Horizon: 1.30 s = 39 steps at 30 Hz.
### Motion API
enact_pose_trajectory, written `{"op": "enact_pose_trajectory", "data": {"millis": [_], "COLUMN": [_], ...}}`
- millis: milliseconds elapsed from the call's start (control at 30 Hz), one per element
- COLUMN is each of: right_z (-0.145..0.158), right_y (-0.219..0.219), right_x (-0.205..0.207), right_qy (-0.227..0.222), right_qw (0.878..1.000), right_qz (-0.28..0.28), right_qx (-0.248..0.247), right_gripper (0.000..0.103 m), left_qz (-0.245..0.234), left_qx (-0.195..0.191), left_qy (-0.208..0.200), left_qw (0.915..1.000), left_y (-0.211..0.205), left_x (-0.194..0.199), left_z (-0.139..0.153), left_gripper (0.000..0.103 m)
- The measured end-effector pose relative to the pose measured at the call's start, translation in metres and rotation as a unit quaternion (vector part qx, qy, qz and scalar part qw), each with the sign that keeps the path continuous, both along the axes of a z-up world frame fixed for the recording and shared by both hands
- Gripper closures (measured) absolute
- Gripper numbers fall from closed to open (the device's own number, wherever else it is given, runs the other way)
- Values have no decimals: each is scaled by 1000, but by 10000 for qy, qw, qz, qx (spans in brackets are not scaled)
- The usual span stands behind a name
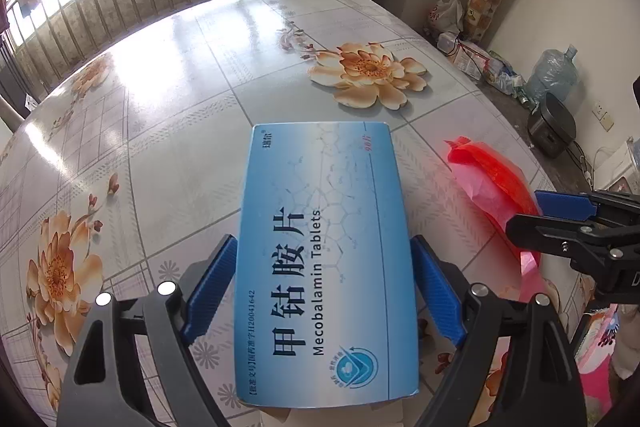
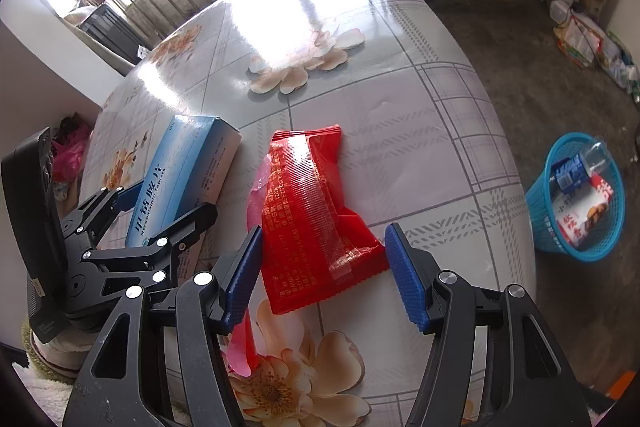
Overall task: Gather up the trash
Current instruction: 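Lift the blue box with the left gripper while the right gripper lifts the red bag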
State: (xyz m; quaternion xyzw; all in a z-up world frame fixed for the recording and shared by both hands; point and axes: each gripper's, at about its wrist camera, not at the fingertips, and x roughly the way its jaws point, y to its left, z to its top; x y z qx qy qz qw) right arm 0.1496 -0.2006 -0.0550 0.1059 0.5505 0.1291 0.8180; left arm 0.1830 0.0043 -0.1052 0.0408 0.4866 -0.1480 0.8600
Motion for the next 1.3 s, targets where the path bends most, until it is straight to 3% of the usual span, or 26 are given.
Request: {"op": "enact_pose_trajectory", "data": {"millis": [167,433,1300], "right_z": [1,2,8], "right_y": [-1,-2,-16], "right_x": [-1,0,-2], "right_qy": [4,25,-28], "right_qw": [10000,10000,9997], "right_qz": [-23,-54,-196], "right_qx": [-18,-9,138], "right_gripper": [44,44,53], "left_qz": [71,107,87], "left_qx": [-91,-7,47], "left_qy": [-14,-81,-238], "left_qw": [9999,9999,9997], "left_y": [-3,3,5], "left_x": [2,-2,-7], "left_z": [0,2,14], "left_gripper": [20,33,33]}}
